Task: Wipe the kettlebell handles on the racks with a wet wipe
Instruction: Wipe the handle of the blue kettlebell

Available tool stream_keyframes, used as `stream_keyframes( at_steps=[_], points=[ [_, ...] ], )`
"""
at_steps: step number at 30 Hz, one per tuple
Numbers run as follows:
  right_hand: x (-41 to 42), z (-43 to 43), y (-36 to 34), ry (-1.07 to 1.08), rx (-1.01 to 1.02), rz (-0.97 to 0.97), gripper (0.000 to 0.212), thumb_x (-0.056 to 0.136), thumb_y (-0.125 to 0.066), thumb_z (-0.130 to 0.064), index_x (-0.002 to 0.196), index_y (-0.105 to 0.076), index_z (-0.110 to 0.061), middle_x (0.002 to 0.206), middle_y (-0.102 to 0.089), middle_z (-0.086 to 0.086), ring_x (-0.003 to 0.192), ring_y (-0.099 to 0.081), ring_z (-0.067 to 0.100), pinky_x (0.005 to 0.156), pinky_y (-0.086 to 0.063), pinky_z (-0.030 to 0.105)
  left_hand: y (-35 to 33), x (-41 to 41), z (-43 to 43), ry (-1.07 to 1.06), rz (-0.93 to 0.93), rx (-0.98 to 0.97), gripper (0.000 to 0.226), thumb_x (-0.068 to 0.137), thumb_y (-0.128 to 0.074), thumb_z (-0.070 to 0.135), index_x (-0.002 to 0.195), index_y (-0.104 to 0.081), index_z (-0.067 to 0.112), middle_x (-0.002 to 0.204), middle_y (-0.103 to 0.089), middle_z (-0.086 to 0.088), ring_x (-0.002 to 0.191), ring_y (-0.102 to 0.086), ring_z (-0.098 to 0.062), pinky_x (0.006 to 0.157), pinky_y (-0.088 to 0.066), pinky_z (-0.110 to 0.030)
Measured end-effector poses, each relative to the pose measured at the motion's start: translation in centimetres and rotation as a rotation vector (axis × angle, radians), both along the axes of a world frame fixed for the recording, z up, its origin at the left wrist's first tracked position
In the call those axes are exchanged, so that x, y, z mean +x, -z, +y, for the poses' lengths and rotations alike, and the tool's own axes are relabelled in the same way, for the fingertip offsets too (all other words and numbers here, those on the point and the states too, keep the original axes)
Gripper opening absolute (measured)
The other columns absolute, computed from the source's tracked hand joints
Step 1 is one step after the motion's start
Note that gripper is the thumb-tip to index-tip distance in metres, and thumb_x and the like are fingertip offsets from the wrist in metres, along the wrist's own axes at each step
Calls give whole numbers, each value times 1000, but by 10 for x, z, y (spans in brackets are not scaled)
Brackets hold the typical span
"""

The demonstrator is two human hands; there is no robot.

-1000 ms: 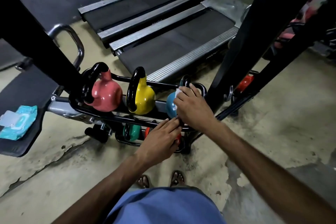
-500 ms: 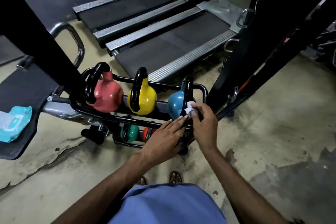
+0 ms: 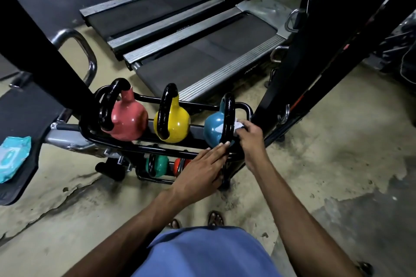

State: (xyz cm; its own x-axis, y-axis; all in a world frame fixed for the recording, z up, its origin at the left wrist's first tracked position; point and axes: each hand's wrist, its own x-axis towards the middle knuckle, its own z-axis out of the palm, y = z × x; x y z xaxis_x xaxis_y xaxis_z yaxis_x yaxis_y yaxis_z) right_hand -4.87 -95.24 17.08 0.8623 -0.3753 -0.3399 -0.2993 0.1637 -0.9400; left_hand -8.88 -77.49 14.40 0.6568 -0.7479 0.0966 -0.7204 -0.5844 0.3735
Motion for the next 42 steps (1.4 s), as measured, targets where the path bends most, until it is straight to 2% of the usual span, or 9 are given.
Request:
stream_keyframes(
  at_steps=[4,8,14,19,25,31,35,38,42],
  points=[
    [-27,8,1,-68,-786,-389,22,95,-65,-8,115,-70,-15,118,-65,-2,112,-61,9,100,-47,23,5,0,-2,-25,-39,-24,63,98,-57,32,156,-38,15,171,-16,-2,157,-12,-11,128,-16,-33],
    [3,-5,1,-547,-1603,-613,19,94,-63,-22,107,-72,-12,115,-67,5,125,-54,26,109,-41,42,6,-1,0,-21,-22,-7,54,98,-57,32,148,-48,12,165,-32,-9,156,-21,-18,127,-21,-40],
    [36,2,-42,-1151,-2007,-431,25,90,-59,-36,84,-72,-16,80,-68,0,102,-57,26,121,-19,59,2,1,7,-11,-21,21,64,92,-62,27,150,-45,9,166,-29,-12,156,-20,-22,128,-14,-36],
    [13,-22,-37,-930,-1769,-667,11,87,-63,-25,94,-71,-21,95,-63,-1,98,-54,26,98,-43,42,9,6,14,-78,21,-11,66,99,-56,30,157,-35,8,168,-24,-9,157,-18,-20,128,-17,-36],
    [-35,3,-1,-95,-849,-297,16,95,-67,-12,111,-69,-15,108,-64,-5,97,-62,6,86,-51,19,16,28,13,-132,102,-14,74,98,-60,33,160,-28,7,169,-23,-9,156,-22,-20,126,-24,-37],
    [-10,14,12,27,-116,-1,34,91,-49,3,109,-72,-14,105,-76,5,100,-71,24,90,-58,40,24,49,7,-94,103,142,81,96,-61,35,162,-22,10,171,-16,-6,157,-18,-19,125,-25,-42],
    [2,0,10,-66,-67,71,32,85,-52,0,105,-74,-12,102,-77,10,102,-71,33,98,-55,54,24,58,1,-98,137,180,84,94,-62,30,163,-18,12,172,-12,-4,157,-16,-17,125,-25,-43],
    [-22,6,7,-7,-107,-24,19,93,-63,-3,106,-71,-14,103,-75,4,100,-70,24,96,-55,46,26,60,1,-97,164,163,90,90,-64,21,164,-13,17,172,-9,1,157,-15,-15,125,-24,-41],
    [-47,16,13,-60,-681,-294,14,93,-70,-11,103,-67,-20,111,-60,-1,104,-63,16,90,-56,33,29,61,2,-105,161,125,93,81,-67,10,162,-22,17,171,-14,1,156,-19,-18,123,-28,-41]
  ],
)
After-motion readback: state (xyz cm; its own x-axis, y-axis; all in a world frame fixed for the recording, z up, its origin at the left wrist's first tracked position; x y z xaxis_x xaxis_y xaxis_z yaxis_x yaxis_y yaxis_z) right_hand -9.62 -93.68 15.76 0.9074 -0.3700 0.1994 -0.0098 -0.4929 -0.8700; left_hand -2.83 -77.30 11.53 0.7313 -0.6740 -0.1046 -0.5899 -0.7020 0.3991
